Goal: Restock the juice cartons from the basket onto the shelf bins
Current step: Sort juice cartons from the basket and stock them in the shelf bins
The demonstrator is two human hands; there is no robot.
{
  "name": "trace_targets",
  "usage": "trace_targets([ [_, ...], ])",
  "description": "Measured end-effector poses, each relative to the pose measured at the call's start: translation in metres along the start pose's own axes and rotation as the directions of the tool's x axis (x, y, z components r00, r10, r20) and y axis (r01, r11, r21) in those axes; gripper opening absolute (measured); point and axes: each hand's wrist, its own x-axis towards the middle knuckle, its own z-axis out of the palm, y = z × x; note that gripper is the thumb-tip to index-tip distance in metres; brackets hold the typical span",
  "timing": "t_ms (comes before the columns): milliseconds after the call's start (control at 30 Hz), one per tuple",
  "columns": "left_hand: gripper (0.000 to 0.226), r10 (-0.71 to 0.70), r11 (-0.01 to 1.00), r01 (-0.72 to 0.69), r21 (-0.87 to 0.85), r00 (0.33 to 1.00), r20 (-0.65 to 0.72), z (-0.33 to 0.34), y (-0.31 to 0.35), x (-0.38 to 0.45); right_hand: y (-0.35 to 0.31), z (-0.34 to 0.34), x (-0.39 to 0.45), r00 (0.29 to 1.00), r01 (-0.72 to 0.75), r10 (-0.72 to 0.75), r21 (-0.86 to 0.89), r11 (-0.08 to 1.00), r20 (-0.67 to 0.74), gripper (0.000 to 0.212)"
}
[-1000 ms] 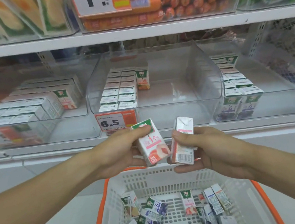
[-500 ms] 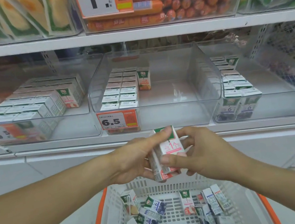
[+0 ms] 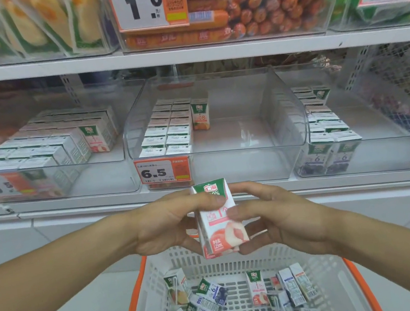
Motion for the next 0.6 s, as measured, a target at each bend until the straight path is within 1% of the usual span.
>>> trace_targets([
  [67,0.054,0.010,0.984,-0.011,0.178,1.000,0.004,-0.004,0.008,-0.009,0.003,0.006,0.004,0.996,0.081,-0.086,-0.100,0.992,-0.040,0.047],
  [100,0.053,0.017,0.959,-0.015,0.283,1.000,-0.006,-0.007,0.013,-0.015,0.004,0.008,0.005,0.989,0.127,-0.138,-0.166,0.978,-0.061,0.047],
  [167,0.055,0.067,0.892,-0.040,0.450,0.997,-0.045,-0.011,0.022,-0.027,0.006,0.012,0.009,0.960,0.229,-0.267,-0.314,0.921,-0.084,0.050],
  [200,0.056,0.120,0.853,-0.067,0.517,0.990,-0.070,-0.012,0.025,-0.033,0.005,0.013,0.011,0.939,0.284,-0.336,-0.382,0.879,-0.075,0.052],
  [233,0.055,0.197,0.797,-0.098,0.596,0.975,-0.102,-0.013,0.028,-0.040,0.004,0.015,0.013,0.916,0.337,-0.398,-0.439,0.833,-0.053,0.056],
  [300,0.056,0.371,0.620,-0.114,0.777,0.915,-0.161,-0.018,0.036,-0.058,-0.003,0.016,0.017,0.864,0.424,-0.504,-0.551,0.718,0.008,0.064],
  [333,0.058,0.436,0.533,-0.096,0.840,0.883,-0.175,-0.023,0.041,-0.070,-0.007,0.014,0.019,0.825,0.451,-0.564,-0.630,0.632,0.024,0.064],
  [367,0.060,0.476,0.480,-0.076,0.874,0.859,-0.186,-0.031,0.048,-0.082,-0.011,0.010,0.022,0.768,0.460,-0.641,-0.715,0.526,0.023,0.061],
  [433,0.061,0.535,0.463,-0.058,0.884,0.814,-0.227,-0.055,0.060,-0.104,-0.015,-0.005,0.031,0.599,0.416,-0.801,-0.855,0.311,-0.001,0.047],
  [467,0.062,0.572,0.465,-0.049,0.884,0.779,-0.258,-0.070,0.066,-0.112,-0.015,-0.014,0.037,0.526,0.364,-0.850,-0.899,0.242,-0.016,0.040],
  [500,0.062,0.609,0.449,-0.024,0.893,0.740,-0.286,-0.086,0.070,-0.118,-0.013,-0.023,0.043,0.482,0.299,-0.876,-0.935,0.193,-0.027,0.035],
  [533,0.064,0.642,0.414,0.021,0.910,0.702,-0.308,-0.102,0.073,-0.120,-0.009,-0.032,0.048,0.464,0.222,-0.885,-0.964,0.150,-0.031,0.034],
  [567,0.068,0.665,0.365,0.079,0.928,0.675,-0.319,-0.118,0.076,-0.119,-0.003,-0.041,0.054,0.466,0.143,-0.884,-0.984,0.107,-0.029,0.035],
  [600,0.072,0.675,0.313,0.138,0.940,0.663,-0.322,-0.133,0.077,-0.116,0.003,-0.049,0.059,0.483,0.073,-0.875,-0.995,0.072,-0.027,0.038],
])
